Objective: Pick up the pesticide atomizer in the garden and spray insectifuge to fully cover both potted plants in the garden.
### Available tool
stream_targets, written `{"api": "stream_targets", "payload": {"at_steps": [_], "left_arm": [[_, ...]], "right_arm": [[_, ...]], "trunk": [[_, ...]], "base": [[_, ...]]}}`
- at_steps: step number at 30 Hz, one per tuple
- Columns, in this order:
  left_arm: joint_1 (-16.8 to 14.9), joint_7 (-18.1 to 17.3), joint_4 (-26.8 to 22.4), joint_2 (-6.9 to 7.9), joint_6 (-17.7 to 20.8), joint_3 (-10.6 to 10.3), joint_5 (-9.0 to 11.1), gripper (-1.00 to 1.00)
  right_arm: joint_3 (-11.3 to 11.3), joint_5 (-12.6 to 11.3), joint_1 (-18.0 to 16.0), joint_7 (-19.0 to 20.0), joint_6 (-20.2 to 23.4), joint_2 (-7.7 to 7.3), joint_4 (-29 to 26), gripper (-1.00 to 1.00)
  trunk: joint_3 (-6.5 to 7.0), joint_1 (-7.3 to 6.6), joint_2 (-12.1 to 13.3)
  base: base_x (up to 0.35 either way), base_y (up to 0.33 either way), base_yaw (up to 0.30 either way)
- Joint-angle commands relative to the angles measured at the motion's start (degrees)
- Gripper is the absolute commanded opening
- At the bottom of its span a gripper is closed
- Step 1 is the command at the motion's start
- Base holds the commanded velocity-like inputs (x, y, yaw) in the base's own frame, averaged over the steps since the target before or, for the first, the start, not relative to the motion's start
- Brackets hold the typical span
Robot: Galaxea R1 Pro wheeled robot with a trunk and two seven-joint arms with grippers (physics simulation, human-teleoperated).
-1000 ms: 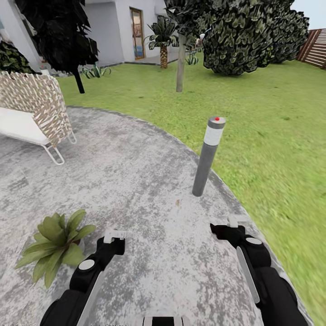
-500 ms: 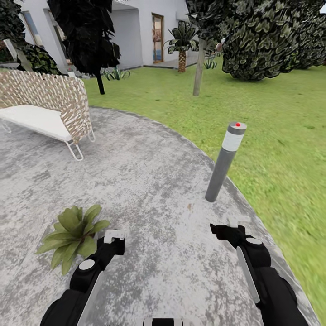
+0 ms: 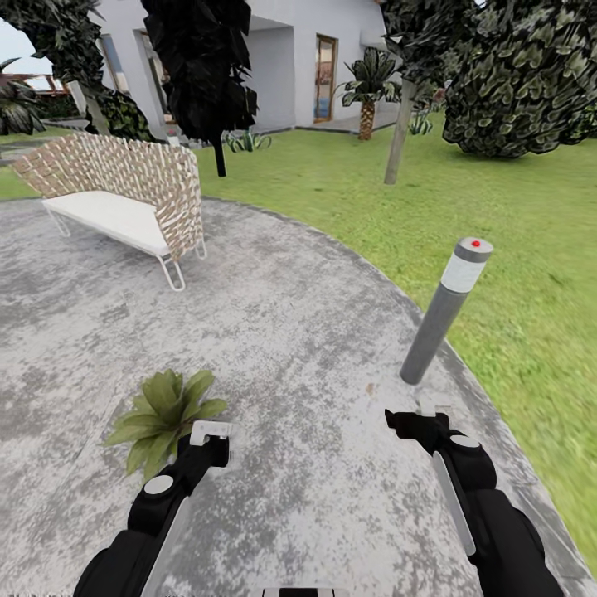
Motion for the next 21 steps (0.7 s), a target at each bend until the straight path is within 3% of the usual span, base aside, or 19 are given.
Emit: {"api": "stream_targets", "payload": {"at_steps": [1,21], "left_arm": [[0.0,0.1,-0.1,-0.01,0.3,0.0,0.0,-1.0],[0.0,0.1,-0.1,-0.1,0.3,0.0,0.0,-1.0]], "right_arm": [[0.0,0.0,0.0,0.0,0.3,-0.02,-0.1,1.0],[0.0,0.0,0.0,0.0,0.3,-0.02,0.0,1.0]], "trunk": [[0.21,-0.24,0.4],[5.13,-4.63,8.4]], "base": [[0.0,0.0,0.229],[0.0,0.0,0.229]]}}
